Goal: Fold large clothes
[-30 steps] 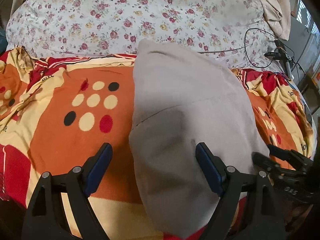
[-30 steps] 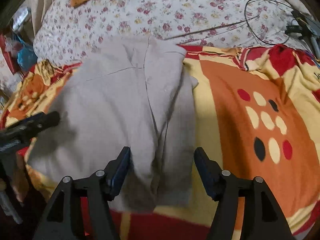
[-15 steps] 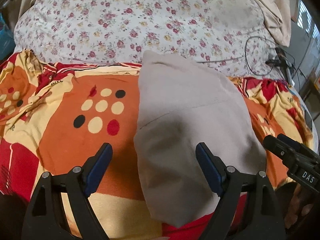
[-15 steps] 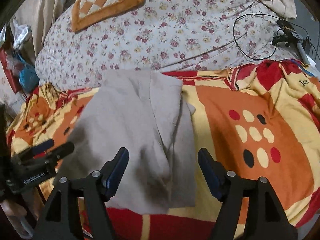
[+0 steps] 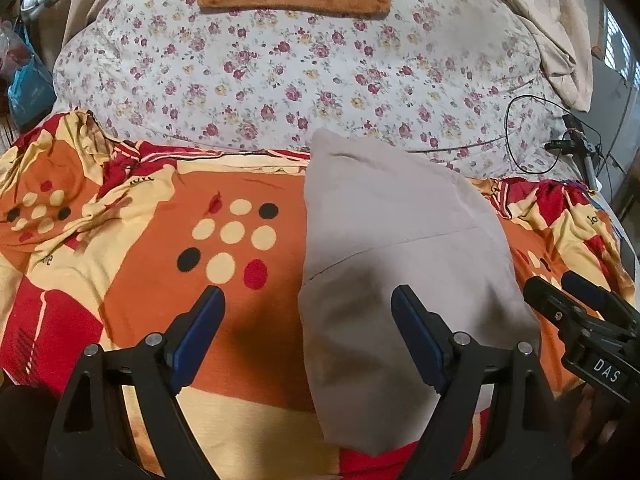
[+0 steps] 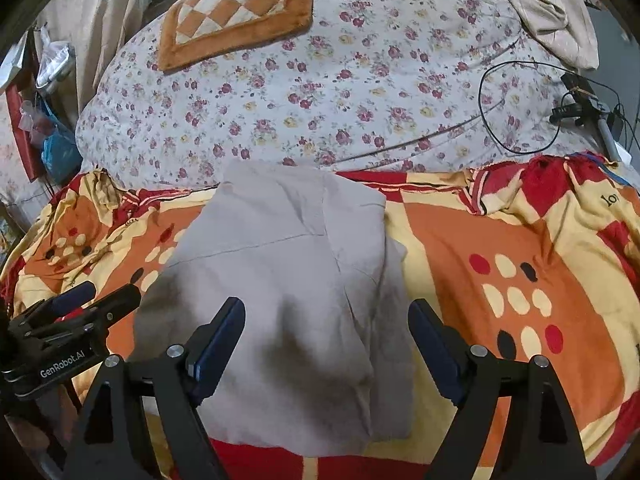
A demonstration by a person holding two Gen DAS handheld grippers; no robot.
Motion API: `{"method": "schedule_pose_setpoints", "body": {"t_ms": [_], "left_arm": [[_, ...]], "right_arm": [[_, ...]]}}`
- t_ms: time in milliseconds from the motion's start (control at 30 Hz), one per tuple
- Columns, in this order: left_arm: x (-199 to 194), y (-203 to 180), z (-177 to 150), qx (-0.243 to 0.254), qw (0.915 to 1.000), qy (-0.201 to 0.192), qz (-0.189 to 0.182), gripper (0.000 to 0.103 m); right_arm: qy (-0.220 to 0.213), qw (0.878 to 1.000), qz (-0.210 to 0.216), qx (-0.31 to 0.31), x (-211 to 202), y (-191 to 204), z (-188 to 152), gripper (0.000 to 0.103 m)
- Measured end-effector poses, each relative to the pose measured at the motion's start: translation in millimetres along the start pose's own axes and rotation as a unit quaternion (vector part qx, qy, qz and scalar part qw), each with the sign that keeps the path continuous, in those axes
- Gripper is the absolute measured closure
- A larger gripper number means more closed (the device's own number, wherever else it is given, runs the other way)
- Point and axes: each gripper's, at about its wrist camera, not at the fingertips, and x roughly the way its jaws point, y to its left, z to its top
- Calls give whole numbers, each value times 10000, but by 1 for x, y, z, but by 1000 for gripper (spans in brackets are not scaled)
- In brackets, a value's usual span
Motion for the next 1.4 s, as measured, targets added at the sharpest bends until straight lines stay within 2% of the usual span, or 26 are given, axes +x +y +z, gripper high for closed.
{"method": "schedule_pose_setpoints", "body": {"t_ms": [200, 400, 567, 1400], "left_arm": [[-5, -3, 0, 152, 9997, -156, 103, 16], [-11, -11, -2, 397, 9985, -341, 132, 0], [-13, -9, -1, 296, 9989, -359, 42, 0], [-4, -3, -6, 175, 9995, -262, 93, 0]], "right_arm": [[46, 10000, 34, 23, 3, -1, -2, 15], [84, 9999, 51, 79, 6, -4, -4, 14], [60, 9998, 87, 157, 5, -7, -5, 9], [166, 9994, 225, 193, 12, -8, -10, 9]]}}
